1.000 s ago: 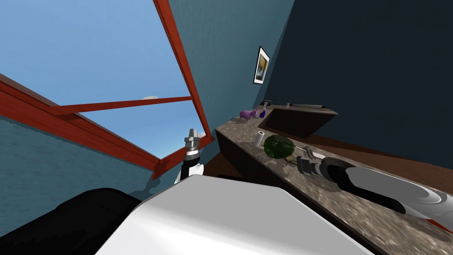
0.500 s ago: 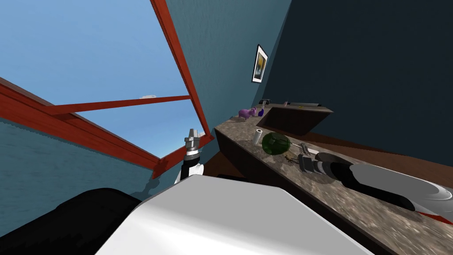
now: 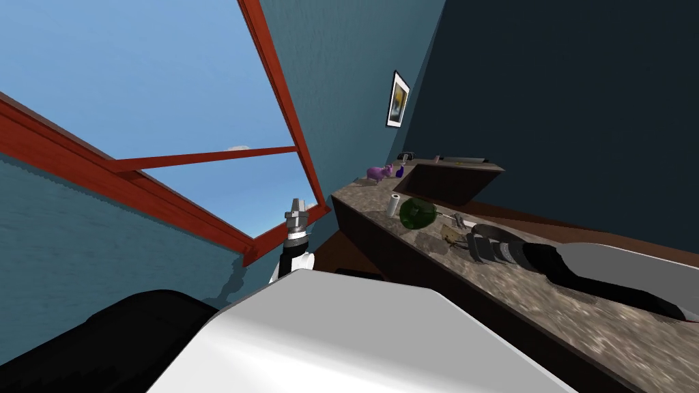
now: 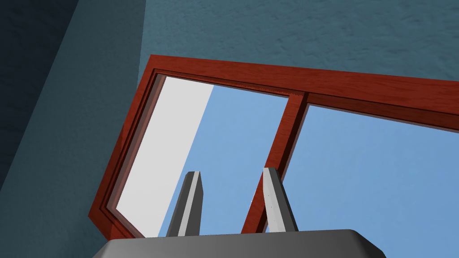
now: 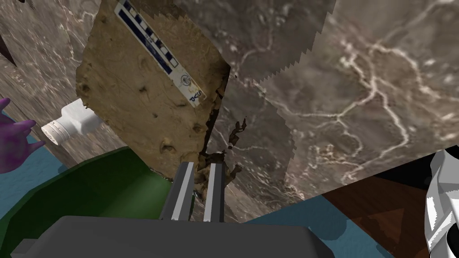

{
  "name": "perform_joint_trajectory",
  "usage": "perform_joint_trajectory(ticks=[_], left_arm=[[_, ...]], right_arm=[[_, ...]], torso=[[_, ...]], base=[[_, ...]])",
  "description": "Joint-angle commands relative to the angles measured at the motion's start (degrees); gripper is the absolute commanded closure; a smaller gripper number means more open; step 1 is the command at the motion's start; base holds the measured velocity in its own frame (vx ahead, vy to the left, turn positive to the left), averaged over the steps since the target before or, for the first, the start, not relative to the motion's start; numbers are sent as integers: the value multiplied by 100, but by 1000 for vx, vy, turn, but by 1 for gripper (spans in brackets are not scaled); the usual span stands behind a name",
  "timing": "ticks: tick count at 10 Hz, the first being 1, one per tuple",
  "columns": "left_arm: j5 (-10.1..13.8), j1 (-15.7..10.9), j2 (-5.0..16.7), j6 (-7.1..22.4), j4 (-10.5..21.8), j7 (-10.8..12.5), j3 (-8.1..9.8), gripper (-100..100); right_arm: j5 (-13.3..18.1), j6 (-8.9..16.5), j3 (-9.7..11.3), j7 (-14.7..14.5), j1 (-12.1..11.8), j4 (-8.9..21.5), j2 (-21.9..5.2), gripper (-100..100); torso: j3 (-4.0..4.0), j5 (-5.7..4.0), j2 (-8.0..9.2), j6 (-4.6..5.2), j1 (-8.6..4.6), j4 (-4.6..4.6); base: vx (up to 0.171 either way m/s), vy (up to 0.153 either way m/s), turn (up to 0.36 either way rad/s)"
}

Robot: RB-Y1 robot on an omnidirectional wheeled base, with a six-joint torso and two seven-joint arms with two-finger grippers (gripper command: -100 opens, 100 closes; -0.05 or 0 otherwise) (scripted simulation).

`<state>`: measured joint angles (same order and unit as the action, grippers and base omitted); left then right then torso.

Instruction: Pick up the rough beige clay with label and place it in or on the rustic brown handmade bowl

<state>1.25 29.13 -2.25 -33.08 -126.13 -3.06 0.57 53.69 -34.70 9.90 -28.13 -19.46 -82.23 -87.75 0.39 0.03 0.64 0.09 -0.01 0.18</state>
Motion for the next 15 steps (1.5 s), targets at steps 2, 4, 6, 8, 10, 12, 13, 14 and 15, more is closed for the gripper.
perform_joint_trajectory(ticks=[2,4,6,8,10,12,13,14,15], left_arm=[[0,0,0,0,0,0,0,0],[0,0,0,0,0,0,0,0],[0,0,1,0,0,0,1,0],[0,1,1,0,0,0,1,0],[0,1,2,0,0,0,2,0],[0,2,2,0,0,0,2,0],[0,2,3,0,0,0,3,0],[0,2,3,0,0,0,3,0],[0,2,3,0,0,0,3,0]], right_arm=[[-73,-266,-193,127,-36,4,-201,100],[-153,-441,-303,252,-10,-23,-382,100],[-257,-614,-385,391,72,-57,-583,100],[-373,-764,-417,531,217,-74,-798,100],[-445,-784,-363,620,373,-25,-980,100],[-504,-753,-266,706,556,63,-1201,100],[-526,-730,-218,740,636,106,-1299,100],[-543,-708,-173,771,708,145,-1395,100],[-545,-737,-219,723,647,138,-1333,100]], torso=[[1,-2,2,0,-5,0],[-7,-1,-14,-5,-7,-2],[-12,-4,-23,-9,-26,-3],[-15,-8,-28,-7,-41,-5],[-16,-15,-29,-4,-71,-5],[-29,-20,-55,-1,-103,-9],[-40,-26,-71,-3,-113,-14],[-42,-24,-73,-2,-113,-14],[-42,-27,-73,-4,-111,-15]], base=[[-123,-33,0],[-85,-54,22],[-85,-101,48],[-72,-159,46],[-62,-196,31],[25,-271,1],[28,-256,6],[24,-261,-4],[-38,-33,90]])
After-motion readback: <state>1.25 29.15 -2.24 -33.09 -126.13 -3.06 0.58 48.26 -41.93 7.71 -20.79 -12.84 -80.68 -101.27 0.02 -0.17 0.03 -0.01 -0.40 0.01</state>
